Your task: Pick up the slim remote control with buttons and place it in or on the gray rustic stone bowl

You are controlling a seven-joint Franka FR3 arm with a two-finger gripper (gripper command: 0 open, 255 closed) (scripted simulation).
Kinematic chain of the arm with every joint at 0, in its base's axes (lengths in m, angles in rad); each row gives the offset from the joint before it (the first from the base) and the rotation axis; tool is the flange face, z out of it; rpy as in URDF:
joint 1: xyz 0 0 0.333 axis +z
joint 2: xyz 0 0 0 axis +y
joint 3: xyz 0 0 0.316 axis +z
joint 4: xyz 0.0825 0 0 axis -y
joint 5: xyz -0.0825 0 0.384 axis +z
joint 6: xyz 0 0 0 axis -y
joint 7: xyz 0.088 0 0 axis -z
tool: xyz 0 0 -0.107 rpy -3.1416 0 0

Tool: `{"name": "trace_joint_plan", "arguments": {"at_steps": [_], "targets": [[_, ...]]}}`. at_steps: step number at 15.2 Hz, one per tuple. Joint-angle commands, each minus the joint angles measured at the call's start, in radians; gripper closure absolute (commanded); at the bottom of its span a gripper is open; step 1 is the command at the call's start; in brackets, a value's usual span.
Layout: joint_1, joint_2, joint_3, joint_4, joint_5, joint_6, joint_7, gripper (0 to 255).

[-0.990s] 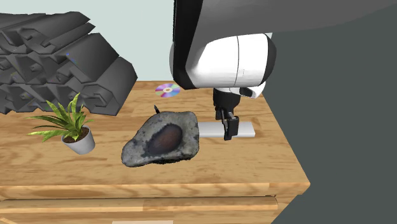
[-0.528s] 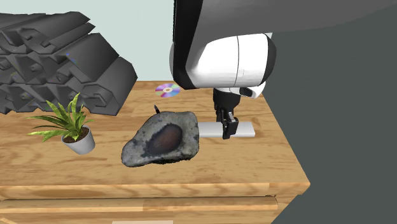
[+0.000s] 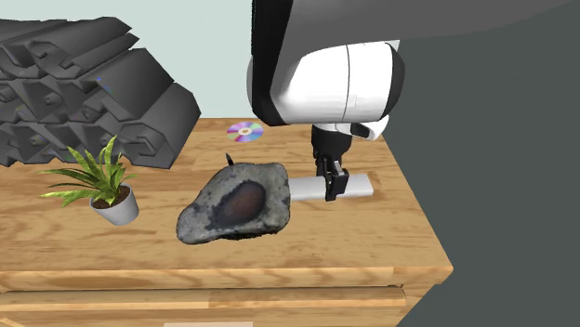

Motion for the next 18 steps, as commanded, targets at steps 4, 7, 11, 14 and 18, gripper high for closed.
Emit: {"name": "trace_joint_plan", "arguments": {"at_steps": [4, 7, 11, 14, 18], "targets": [[-0.002, -0.041, 0.001, 0.023, 0.018, -0.061, -0.014, 255], [-0.003, -0.063, 0.001, 0.041, 0.027, -0.100, -0.021, 255], [-0.003, -0.089, 0.000, 0.068, 0.037, -0.153, -0.028, 255], [-0.004, -0.107, 0.000, 0.091, 0.043, -0.192, -0.033, 255], [-0.005, -0.127, -0.002, 0.124, 0.050, -0.245, -0.039, 255]]}}
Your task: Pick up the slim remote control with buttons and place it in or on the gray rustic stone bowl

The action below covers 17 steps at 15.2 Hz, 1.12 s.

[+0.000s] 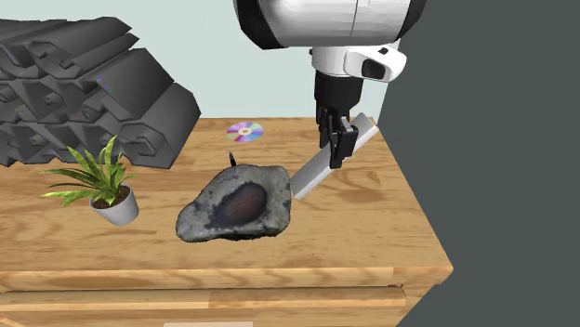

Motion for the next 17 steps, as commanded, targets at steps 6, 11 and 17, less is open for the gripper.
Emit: {"name": "trace_joint_plan", "arguments": {"at_steps": [6, 11, 17], "targets": [[-0.002, -0.031, -0.003, 0.065, 0.009, -0.095, -0.009, 255], [-0.002, -0.045, -0.005, 0.118, 0.013, -0.161, -0.013, 255], [0.038, -0.108, 0.039, 0.080, 0.041, -0.183, 0.061, 255]]}}
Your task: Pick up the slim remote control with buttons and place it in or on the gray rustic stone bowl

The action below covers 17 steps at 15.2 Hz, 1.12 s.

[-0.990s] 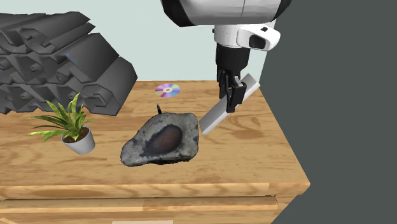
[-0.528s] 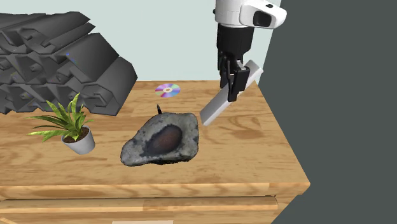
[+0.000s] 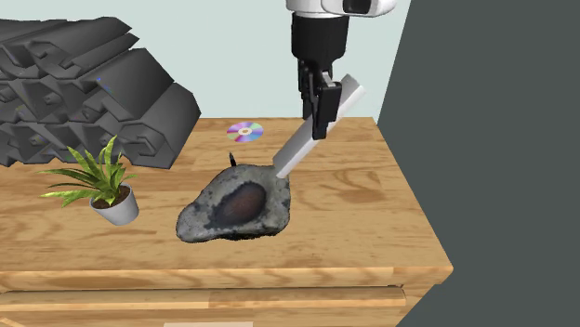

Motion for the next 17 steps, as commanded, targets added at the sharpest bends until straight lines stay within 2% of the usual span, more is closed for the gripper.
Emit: {"name": "trace_joint_plan", "arguments": {"at_steps": [1, 10, 17], "targets": [[0.019, -0.031, 0.021, -0.031, 0.014, 0.003, 0.035, 255], [0.114, -0.105, 0.142, -0.081, 0.072, -0.010, 0.226, 255], [0.116, -0.086, 0.152, -0.158, 0.069, 0.085, 0.231, 255]]}}
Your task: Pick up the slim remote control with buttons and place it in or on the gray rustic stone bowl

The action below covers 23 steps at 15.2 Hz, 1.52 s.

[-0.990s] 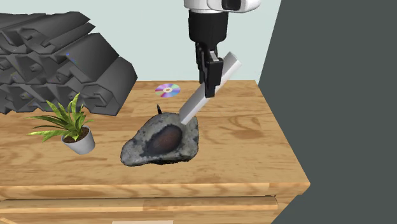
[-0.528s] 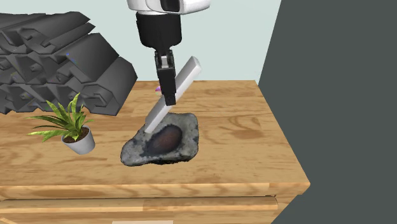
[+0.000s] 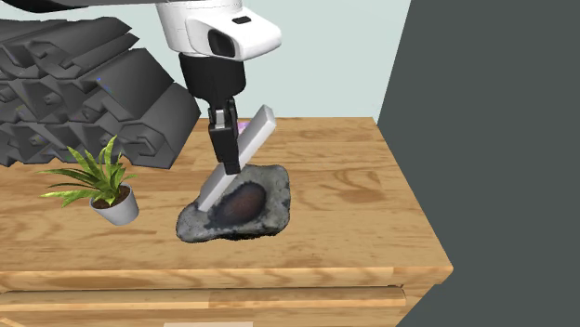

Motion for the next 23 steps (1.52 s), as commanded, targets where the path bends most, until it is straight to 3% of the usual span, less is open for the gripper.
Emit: {"name": "trace_joint_plan", "arguments": {"at_steps": [1, 7, 15, 16, 21, 23], "targets": [[0.000, 0.007, 0.003, -0.022, -0.002, 0.029, 0.002, 255], [0.001, 0.035, 0.012, -0.079, -0.010, 0.112, 0.011, 255], [0.002, 0.037, 0.012, -0.082, -0.011, 0.116, 0.012, 255], [0.002, 0.036, 0.011, -0.083, -0.010, 0.116, 0.011, 0], [0.002, 0.037, 0.012, -0.082, -0.011, 0.116, 0.012, 0], [0.002, 0.014, 0.004, -0.034, -0.004, 0.047, 0.005, 0]]}}
